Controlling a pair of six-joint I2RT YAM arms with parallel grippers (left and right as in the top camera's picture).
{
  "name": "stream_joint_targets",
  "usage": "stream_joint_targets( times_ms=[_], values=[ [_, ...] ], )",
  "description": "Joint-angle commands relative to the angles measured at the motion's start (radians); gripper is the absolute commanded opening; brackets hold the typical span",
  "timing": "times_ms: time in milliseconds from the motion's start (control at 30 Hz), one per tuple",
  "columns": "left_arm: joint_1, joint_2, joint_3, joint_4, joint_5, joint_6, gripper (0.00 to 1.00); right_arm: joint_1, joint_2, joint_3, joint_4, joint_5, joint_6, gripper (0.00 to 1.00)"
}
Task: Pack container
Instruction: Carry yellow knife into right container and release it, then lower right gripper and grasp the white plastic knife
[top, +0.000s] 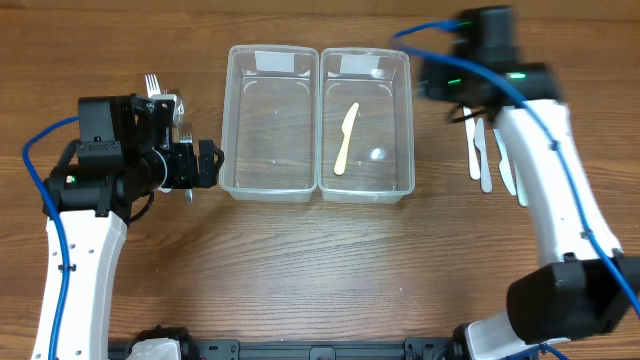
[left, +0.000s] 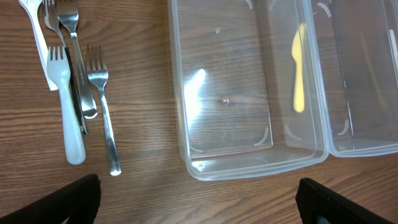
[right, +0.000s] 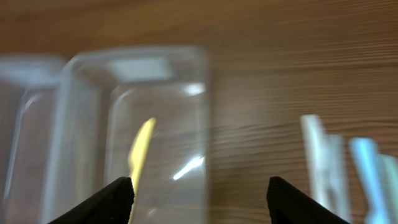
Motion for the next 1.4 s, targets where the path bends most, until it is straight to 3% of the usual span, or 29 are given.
stream_joint_targets(
  times_ms=[0, 133, 267, 567, 667, 733, 1133, 1367],
  values=[
    [-0.002, 0.008, 0.025, -0.001, 0.0, 0.019, 1.0, -0.125, 0.047, -0.016, 0.009, 0.014, 0.001, 0.72],
    [-0.002, 0.008, 0.025, -0.001, 0.0, 0.019, 1.0, -0.203, 0.128, -0.023, 0.004, -0.006, -0.001, 0.78],
    [-0.002, 0.008, 0.025, -0.001, 0.0, 0.019, 1.0, -0.232, 0.22, -0.023, -0.012, -0.006, -0.037, 0.78],
    [-0.002, 0.008, 0.025, -0.001, 0.0, 0.019, 1.0, -0.233, 0.392, -0.023, -0.072, -0.002, -0.053, 0.5],
    [-0.002, 0.008, 0.025, -0.001, 0.0, 0.019, 1.0, -0.233, 0.435, -0.023, -0.079, -0.002, -0.052, 0.49],
    [-0.002, 0.008, 0.025, -0.001, 0.0, 0.019, 1.0, -0.233, 0.458, -0.023, -0.084, -0.003, -0.051, 0.42],
    [-0.002, 0.008, 0.025, -0.001, 0.0, 0.019, 1.0, -0.233, 0.497, -0.023, -0.071, -0.003, -0.052, 0.41],
    [-0.002, 0.008, 0.025, -0.001, 0.0, 0.019, 1.0, -0.227, 0.54, -0.023, -0.093, -0.002, -0.052, 0.29]
  ],
)
